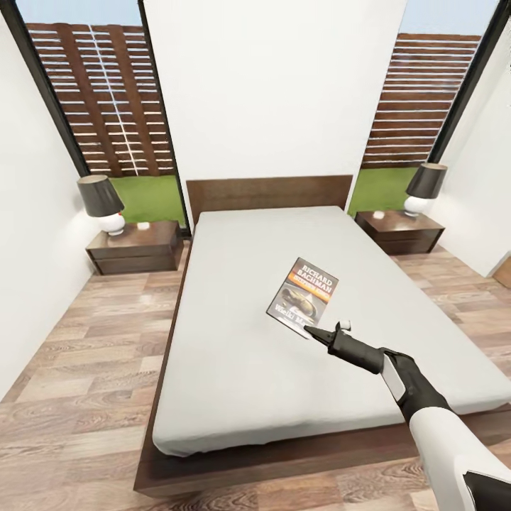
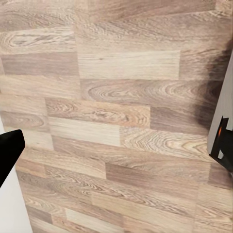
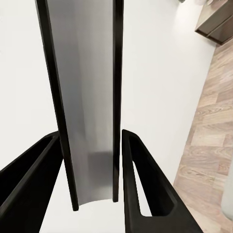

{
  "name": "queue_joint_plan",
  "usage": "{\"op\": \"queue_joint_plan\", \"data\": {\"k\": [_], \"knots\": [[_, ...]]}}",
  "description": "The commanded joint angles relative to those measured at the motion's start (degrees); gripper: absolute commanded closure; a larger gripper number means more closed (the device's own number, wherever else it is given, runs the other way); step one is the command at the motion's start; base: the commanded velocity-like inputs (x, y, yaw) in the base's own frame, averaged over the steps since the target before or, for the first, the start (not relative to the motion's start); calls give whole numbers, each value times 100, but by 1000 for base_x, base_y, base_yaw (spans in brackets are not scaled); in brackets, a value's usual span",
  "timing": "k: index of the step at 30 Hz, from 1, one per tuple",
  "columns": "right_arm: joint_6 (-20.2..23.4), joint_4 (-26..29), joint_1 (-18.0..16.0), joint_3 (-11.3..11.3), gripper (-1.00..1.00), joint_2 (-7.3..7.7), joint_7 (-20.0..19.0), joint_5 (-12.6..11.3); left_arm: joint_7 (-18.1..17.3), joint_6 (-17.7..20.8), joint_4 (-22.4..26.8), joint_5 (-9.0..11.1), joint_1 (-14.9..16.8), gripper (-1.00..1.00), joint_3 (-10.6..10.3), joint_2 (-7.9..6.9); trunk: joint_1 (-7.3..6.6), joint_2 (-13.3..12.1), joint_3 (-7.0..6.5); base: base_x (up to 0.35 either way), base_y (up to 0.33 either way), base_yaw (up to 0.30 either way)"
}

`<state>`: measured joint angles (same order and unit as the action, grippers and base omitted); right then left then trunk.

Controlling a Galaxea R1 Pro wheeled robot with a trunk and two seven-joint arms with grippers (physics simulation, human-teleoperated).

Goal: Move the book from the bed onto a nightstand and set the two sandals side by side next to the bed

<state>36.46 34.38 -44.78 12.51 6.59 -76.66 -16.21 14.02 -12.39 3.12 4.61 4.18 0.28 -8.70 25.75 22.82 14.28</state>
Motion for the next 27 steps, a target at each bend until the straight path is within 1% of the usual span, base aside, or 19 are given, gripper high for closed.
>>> {"op": "queue_joint_plan", "data": {"k": [1,27], "knots": [[48,-1,-4,-1,100,0,-6,-14,-4,-27,-4,48,4,-100,-2,0,3,10,1,0,0,0],[44,-1,-4,-20,100,6,-7,-18,-4,-27,-4,48,4,-100,-2,0,3,10,-240,0,0,0]]}}
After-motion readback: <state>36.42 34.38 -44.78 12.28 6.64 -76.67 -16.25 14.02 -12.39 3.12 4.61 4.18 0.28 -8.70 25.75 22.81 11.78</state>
